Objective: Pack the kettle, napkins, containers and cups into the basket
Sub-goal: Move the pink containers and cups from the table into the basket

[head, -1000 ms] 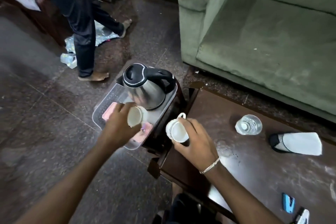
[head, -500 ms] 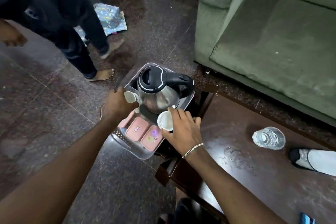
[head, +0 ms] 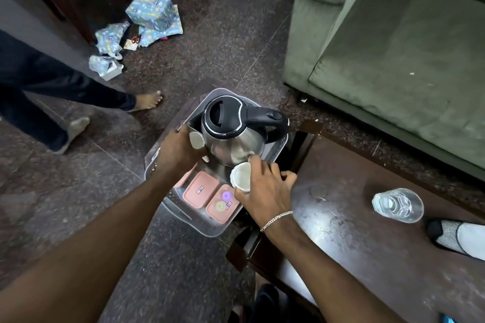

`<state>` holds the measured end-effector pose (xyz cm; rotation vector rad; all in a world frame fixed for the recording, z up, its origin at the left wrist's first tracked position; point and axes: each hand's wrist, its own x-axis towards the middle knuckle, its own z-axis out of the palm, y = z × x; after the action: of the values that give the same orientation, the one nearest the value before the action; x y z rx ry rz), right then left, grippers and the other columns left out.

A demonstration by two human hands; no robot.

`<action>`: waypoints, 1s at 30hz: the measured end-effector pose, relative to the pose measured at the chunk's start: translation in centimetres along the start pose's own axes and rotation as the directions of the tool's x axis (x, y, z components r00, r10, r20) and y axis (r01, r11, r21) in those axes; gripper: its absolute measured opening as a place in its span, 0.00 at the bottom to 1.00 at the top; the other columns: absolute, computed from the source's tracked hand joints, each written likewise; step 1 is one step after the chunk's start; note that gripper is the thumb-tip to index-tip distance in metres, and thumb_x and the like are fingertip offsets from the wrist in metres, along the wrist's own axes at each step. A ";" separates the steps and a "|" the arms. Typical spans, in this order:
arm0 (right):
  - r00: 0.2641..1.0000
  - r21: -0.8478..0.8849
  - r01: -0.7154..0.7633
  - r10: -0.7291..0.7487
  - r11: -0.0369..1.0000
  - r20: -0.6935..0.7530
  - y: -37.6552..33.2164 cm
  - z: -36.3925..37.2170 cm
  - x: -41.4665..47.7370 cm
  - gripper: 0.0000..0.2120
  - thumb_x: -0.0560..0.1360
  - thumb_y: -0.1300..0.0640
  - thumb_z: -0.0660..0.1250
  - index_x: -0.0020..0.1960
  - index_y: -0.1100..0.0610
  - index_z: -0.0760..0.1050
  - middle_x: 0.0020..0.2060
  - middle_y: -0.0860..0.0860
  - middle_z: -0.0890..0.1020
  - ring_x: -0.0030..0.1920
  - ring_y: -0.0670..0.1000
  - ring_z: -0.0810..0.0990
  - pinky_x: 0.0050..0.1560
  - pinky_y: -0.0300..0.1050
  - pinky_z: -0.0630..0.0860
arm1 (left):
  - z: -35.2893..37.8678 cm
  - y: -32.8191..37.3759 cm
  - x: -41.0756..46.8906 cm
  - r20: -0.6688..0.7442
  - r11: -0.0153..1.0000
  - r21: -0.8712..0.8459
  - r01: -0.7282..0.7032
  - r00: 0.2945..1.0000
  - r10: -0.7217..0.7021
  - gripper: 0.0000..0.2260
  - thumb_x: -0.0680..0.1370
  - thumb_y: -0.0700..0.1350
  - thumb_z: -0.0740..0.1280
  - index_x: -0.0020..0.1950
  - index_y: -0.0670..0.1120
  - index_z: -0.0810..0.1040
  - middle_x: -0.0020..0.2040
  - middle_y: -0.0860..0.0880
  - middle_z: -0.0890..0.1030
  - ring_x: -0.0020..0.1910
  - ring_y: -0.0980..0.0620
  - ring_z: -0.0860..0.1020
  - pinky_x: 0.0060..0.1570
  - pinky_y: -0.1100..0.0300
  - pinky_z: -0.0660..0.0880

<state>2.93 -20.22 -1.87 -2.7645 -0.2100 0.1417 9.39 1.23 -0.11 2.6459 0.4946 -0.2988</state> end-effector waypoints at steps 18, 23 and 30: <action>0.999 -0.106 -0.049 0.049 0.993 -0.006 -1.5 3.4 -0.2 0.38 0.62 0.36 0.77 0.62 0.54 0.69 0.50 0.50 0.82 0.51 0.56 0.73 0.50 0.59 0.65 | 1.2 -0.8 0.2 0.027 0.988 0.150 -0.026 0.999 0.022 0.37 0.71 0.58 0.77 0.76 0.52 0.68 0.64 0.38 0.79 0.62 0.33 0.79 0.57 0.39 0.79; 0.999 -0.086 -0.042 0.042 0.995 0.005 -1.4 3.3 -0.3 0.37 0.66 0.32 0.72 0.64 0.54 0.69 0.53 0.50 0.82 0.54 0.57 0.74 0.53 0.60 0.67 | 1.8 -1.1 0.1 0.025 0.972 0.232 -0.040 0.999 0.036 0.33 0.73 0.60 0.75 0.73 0.46 0.70 0.66 0.37 0.78 0.62 0.32 0.79 0.59 0.36 0.77; 1.000 -0.015 -0.021 0.022 1.000 0.022 -0.9 2.8 -0.8 0.33 0.69 0.30 0.68 0.64 0.51 0.69 0.56 0.50 0.80 0.58 0.56 0.73 0.57 0.60 0.66 | 1.4 -2.5 -0.3 0.045 0.989 0.139 -0.044 0.998 0.038 0.35 0.73 0.64 0.74 0.73 0.48 0.71 0.67 0.39 0.76 0.66 0.33 0.76 0.62 0.35 0.76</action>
<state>1.70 -18.60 -4.06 -2.7818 -0.1879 0.1768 7.94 2.62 -2.18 2.7752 0.4190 -0.3887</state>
